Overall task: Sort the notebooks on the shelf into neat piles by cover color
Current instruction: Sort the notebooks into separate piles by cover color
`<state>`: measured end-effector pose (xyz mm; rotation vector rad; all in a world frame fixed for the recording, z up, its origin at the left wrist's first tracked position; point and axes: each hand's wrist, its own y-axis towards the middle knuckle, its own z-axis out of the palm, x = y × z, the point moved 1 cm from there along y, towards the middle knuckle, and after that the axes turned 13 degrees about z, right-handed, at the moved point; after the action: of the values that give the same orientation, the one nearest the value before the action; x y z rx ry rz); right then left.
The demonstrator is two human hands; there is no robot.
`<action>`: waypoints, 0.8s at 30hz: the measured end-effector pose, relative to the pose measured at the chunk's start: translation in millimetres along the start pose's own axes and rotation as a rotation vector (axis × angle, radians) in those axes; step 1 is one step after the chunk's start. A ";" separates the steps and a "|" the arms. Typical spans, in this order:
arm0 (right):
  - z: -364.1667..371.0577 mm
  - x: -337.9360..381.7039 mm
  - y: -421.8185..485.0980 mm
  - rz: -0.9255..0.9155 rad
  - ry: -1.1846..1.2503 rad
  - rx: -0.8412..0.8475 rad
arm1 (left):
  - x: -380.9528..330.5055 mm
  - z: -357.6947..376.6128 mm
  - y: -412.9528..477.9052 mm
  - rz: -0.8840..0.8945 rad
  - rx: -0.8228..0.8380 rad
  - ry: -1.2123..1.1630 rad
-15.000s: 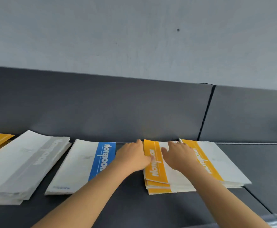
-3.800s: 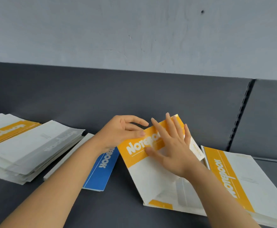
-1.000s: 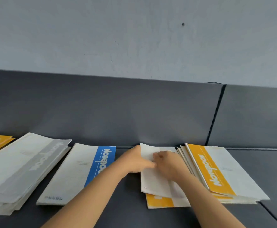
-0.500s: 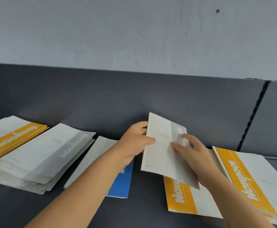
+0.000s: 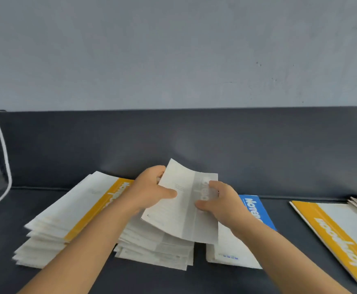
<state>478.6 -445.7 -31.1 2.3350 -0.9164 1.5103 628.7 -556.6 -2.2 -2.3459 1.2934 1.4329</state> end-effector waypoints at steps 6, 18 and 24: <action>71.7 2.3 3.3 -0.129 -0.715 -0.046 | 43.4 -11.7 -9.8 0.003 0.272 0.703; 10.9 3.8 -5.2 -0.126 -0.916 -0.041 | 5.2 19.9 -4.0 0.216 0.306 0.931; -111.7 -61.6 -1.2 0.149 -0.840 -0.120 | -69.8 119.8 21.9 0.194 0.279 0.557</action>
<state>378.6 -366.5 -34.7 2.8674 -1.3163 0.4228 517.9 -470.5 -7.4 -2.5607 1.7505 0.5732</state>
